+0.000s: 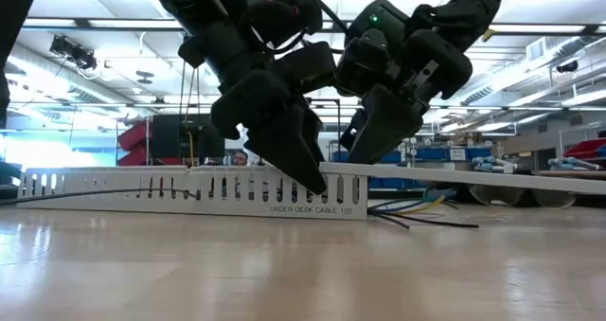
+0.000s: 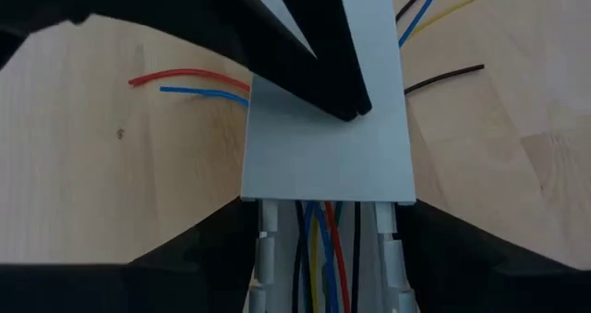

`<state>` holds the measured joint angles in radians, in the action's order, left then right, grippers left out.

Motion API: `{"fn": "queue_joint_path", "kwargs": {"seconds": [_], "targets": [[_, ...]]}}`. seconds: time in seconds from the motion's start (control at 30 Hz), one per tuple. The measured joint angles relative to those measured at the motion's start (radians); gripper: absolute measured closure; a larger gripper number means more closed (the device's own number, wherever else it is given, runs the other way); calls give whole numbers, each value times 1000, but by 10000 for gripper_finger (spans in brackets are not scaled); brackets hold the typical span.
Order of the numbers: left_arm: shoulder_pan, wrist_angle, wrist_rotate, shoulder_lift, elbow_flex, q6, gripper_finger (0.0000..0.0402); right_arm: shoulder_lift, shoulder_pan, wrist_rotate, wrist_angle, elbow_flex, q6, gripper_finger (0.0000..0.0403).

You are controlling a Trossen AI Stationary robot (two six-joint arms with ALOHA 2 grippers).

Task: Ziptie cables
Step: Close the lid on the cable duct

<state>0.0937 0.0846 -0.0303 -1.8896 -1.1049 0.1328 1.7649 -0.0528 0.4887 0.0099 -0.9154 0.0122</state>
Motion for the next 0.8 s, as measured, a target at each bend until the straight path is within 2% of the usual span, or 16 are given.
{"fn": "queue_joint_path", "kwargs": {"seconds": [0.37,0.8], "targets": [[0,42,7,1,-3,76,169,-1,0,-26,-35,-2,-8,403],[3,147,48,41,-18,100,88,-1,1,-37,-53,-2,-15,403]]}}
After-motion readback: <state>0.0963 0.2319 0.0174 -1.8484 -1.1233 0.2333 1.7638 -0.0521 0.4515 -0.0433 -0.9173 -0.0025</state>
